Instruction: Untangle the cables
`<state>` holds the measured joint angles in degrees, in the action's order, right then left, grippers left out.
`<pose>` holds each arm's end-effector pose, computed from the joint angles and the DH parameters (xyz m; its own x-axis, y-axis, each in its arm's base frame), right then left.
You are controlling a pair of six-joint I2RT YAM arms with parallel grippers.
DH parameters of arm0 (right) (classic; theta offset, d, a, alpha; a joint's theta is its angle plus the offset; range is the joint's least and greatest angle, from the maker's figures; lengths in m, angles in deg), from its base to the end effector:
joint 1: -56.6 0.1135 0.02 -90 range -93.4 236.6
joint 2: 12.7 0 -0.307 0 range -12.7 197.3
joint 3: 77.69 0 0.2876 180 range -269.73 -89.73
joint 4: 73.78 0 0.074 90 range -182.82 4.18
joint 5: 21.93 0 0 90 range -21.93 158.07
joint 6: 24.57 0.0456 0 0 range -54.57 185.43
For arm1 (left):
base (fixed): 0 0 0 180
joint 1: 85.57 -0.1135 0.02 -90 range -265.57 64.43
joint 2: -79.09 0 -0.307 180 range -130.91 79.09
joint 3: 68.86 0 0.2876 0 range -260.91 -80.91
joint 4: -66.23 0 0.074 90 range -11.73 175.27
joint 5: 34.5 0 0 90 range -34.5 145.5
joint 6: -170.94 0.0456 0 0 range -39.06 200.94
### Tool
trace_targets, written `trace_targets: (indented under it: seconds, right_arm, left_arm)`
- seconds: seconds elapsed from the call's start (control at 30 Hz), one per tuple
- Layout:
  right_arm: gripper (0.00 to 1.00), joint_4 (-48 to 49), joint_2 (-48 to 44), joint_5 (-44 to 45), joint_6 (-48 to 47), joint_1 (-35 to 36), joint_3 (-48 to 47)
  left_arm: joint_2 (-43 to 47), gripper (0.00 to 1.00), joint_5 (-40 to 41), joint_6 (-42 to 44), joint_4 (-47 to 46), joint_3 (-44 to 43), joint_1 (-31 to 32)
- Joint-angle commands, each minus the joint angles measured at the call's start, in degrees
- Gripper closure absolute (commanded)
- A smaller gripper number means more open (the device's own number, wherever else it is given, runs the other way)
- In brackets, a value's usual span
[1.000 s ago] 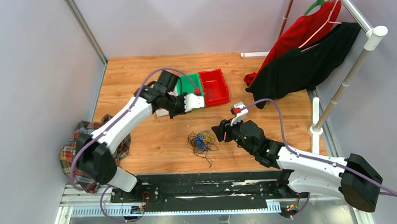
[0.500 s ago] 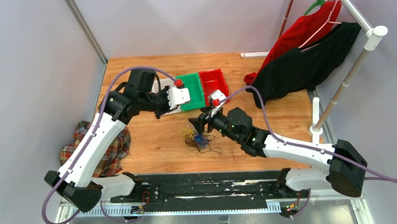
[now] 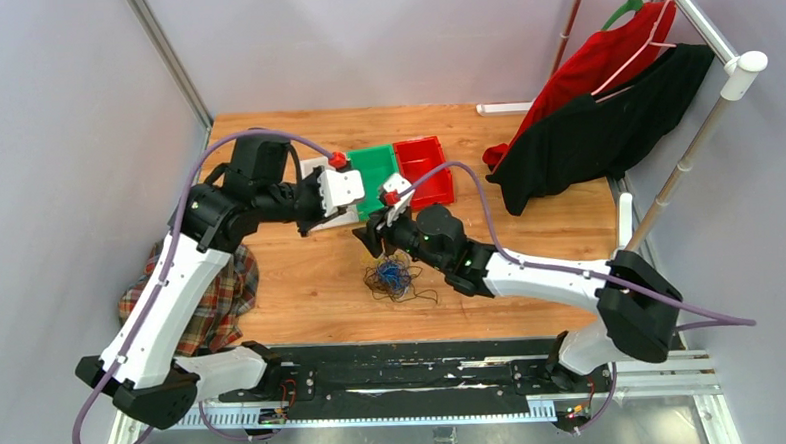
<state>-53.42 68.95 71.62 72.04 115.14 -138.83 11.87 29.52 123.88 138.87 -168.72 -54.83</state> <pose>0.1925 0.3093 0.3162 -0.0956 0.0638 -0.9934 -0.8135 0.5702 0.1149 0.1887 -0.1354 0.4778 0.1051 0.6500 -0.7526 0.9239 0.2162 0.3157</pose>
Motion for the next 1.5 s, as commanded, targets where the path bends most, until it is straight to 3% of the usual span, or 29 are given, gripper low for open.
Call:
trace_targets:
  seconds: [0.0, 0.17, 0.43, 0.7, 0.77, 0.97, 1.1, 1.17, 1.2, 1.3, 1.47]
  right_arm:
    - [0.55, 2.3, 4.2, 2.5, -0.2, 0.6, -3.0]
    - [0.66, 5.4, 6.8, 3.9, 3.5, -0.3, 1.0]
    - [0.69, 11.8, 7.1, 5.5, 8.5, -0.4, 11.6]
    - [0.92, 14.9, 5.7, 7.0, 13.4, -0.4, 20.4]
    - [0.94, 15.3, 5.5, 7.1, 14.1, -0.4, 21.9]
    - [0.82, 16.1, 5.5, 7.2, 16.0, -0.4, 25.1]
    - [0.58, 14.4, 2.0, 7.3, 16.1, -0.3, 25.0]
    - [0.38, 11.5, -2.0, 7.8, 15.0, -0.4, 23.7]
    - [0.33, 9.5, -4.1, 7.8, 14.4, -0.3, 22.7]
    - [0.31, 1.3, -10.2, 7.2, 12.1, -0.3, 17.3]
    - [0.31, -13.5, -16.8, -1.0, 3.4, -0.7, 6.9]
  left_arm:
    - [2.3, 1.00, -4.2, -2.0, 2.6, -4.3, 0.3]
    - [4.0, 1.00, -5.4, -2.4, 4.1, -9.6, 0.3]
    - [4.8, 1.00, -1.2, 0.6, 4.0, -18.9, 0.3]
    - [6.6, 1.00, 2.1, 4.1, 4.0, -20.6, 0.3]
    - [6.9, 1.00, 3.0, 5.2, 3.9, -21.1, 0.3]
    - [6.3, 1.00, 7.6, 6.6, 0.8, -26.0, 0.3]
    - [6.8, 1.00, 7.6, 7.8, 0.0, -25.2, 0.3]
    - [7.3, 1.00, 7.6, 8.2, 0.0, -23.2, 0.3]
    - [7.6, 1.00, 7.4, 8.6, 0.0, -22.0, 0.3]
    - [9.6, 1.00, 5.6, 8.7, -2.2, -17.0, 0.3]
    - [15.1, 1.00, -0.5, 13.4, -6.0, -6.2, 0.3]
